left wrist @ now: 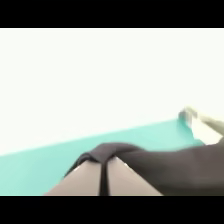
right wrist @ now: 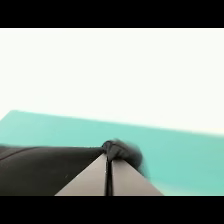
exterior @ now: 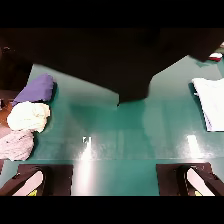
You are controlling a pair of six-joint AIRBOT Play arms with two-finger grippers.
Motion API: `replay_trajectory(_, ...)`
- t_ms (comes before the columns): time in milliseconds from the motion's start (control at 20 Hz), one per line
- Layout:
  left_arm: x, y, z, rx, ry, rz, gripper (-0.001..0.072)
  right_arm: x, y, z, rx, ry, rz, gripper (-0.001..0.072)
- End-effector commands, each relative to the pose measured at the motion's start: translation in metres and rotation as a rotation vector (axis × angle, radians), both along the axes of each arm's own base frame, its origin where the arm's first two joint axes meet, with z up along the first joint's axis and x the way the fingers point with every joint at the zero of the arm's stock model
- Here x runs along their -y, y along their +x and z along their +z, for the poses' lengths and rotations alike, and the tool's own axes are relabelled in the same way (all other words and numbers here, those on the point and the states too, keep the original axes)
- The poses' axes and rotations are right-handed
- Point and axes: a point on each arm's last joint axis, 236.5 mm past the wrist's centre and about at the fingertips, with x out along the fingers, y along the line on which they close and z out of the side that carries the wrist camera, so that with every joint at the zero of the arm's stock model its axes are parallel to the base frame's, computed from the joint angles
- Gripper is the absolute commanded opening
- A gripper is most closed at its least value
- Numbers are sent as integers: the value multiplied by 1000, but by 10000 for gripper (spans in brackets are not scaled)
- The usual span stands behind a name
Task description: Fold the shirts.
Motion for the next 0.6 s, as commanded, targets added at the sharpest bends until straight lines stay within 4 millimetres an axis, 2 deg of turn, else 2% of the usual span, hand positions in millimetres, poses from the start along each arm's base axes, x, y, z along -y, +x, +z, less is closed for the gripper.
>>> replay_trajectory(0, 13, -93, 68, 277, -10, 24, 26, 11, -76, 67, 194, -89, -171, 16)
replay_trajectory(50, 16, -113, 77, 323, -10, 26, 26, 16, -93, 76, 219, -100, -215, 16)
replay_trajectory(150, 23, -142, 84, 371, -2, 24, 26, 24, -121, 89, 267, -122, -292, 16)
replay_trajectory(250, 28, -157, 82, 380, 10, 15, 26, 30, -141, 95, 298, -142, -348, 14)
replay_trajectory(300, 30, -155, 77, 359, 19, 11, 26, 33, -145, 94, 292, -151, -366, 14)
replay_trajectory(400, 29, -131, 49, 231, 38, 1, 26, 39, -133, 78, 218, -153, -374, 14)
replay_trajectory(450, 26, -108, 25, 134, 25, -8, 26, 44, -117, 62, 141, -153, -366, 13)
replay_trajectory(500, 22, -84, -1, 38, 18, -13, 26, 49, -97, 40, 45, -152, -354, 13)
replay_trajectory(550, 17, -58, -33, -74, 6, -19, 25, 54, -72, 11, -82, -148, -332, 14)
